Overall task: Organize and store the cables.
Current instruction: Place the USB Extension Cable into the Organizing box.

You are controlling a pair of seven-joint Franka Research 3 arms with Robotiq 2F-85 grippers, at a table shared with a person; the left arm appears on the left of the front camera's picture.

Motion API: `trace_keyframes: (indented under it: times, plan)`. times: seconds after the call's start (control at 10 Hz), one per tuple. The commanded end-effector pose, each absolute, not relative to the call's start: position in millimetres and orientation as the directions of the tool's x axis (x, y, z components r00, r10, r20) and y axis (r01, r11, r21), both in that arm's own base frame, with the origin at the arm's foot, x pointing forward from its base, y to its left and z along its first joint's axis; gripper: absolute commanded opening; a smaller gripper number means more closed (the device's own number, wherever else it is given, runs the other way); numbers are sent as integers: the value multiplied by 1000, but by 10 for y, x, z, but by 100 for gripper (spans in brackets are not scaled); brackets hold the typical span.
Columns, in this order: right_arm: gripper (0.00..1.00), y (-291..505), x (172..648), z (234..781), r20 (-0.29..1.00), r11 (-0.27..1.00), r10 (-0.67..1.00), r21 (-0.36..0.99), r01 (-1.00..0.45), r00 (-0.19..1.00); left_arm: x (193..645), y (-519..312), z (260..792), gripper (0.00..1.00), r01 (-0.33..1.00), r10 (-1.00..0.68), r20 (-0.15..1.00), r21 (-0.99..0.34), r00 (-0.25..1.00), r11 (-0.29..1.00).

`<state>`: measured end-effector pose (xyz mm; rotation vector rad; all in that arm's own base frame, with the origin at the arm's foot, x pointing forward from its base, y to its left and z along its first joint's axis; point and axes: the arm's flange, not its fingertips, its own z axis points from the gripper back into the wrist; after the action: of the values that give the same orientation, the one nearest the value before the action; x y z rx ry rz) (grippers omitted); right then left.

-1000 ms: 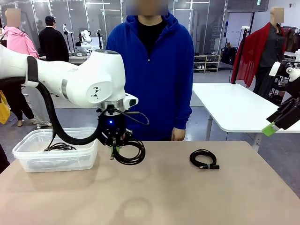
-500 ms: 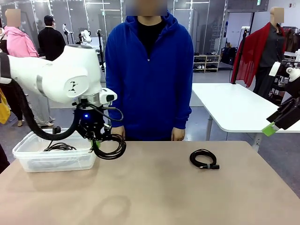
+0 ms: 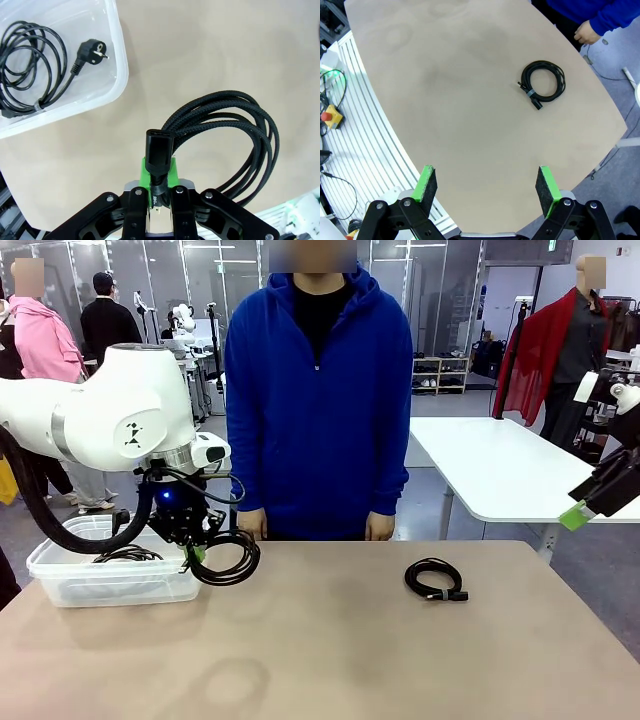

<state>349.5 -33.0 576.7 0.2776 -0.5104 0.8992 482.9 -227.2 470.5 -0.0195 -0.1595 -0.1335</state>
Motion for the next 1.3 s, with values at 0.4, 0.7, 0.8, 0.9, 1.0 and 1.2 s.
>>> trace_keyframes:
  times: [0.4, 0.7, 0.8, 0.9, 1.0, 1.2]
  plan:
    - [100, -327, 3488, 5761, 541, 588, 672, 25, -809, 506, 4908, -2186, 4778, 14, 108, -106, 141, -5, 984, 994]
    - [100, -327, 3488, 5761, 541, 588, 672, 25, -809, 506, 5083, -1879, 4957, 14, 143, -145, 144, 29, 979, 989]
    - [100, -327, 3488, 5761, 541, 588, 672, 25, -809, 506, 5147, -1774, 5001, 14, 146, -148, 139, 22, 979, 989]
    - [100, -327, 3488, 5761, 541, 588, 672, 25, -809, 506, 5224, -1664, 5050, 14, 124, -131, 165, 51, 978, 991]
    - [100, -327, 3488, 5761, 541, 588, 672, 25, -809, 506, 5350, -1534, 5088, 14, 107, -117, 167, 66, 979, 992]
    - [100, -327, 3488, 5761, 541, 588, 672, 25, -809, 506, 5533, -1328, 5077, 14, 91, -100, 167, 62, 981, 994]
